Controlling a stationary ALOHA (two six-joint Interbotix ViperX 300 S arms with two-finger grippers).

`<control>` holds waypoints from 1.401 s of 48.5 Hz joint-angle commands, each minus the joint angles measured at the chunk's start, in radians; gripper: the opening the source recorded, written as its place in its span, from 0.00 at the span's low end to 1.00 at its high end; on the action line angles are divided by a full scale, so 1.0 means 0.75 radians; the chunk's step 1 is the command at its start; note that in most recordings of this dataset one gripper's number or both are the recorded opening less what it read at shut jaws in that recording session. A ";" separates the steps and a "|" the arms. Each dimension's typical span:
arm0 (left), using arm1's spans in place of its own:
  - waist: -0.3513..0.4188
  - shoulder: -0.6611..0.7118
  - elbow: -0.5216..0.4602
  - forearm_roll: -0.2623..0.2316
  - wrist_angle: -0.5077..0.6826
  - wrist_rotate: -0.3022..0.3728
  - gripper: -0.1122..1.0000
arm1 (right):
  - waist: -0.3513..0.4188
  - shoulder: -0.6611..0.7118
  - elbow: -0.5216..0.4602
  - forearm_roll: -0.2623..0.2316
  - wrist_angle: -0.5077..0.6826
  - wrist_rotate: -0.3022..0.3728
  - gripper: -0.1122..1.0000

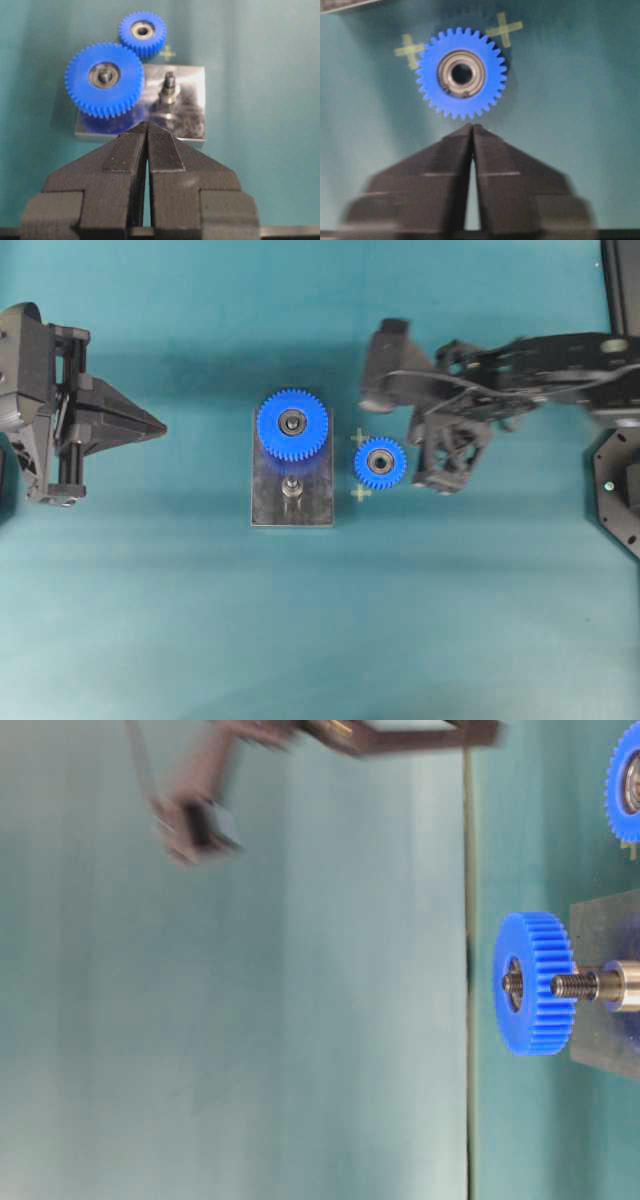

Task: Fit the small gear onto the shaft.
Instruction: 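Move the right gripper over the small blue gear and lower it, then close the right gripper on the small blue gear's hub and lift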

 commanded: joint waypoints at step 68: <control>-0.018 -0.020 0.010 0.004 -0.008 -0.012 0.10 | -0.031 0.344 -0.160 -0.025 -0.002 0.004 0.87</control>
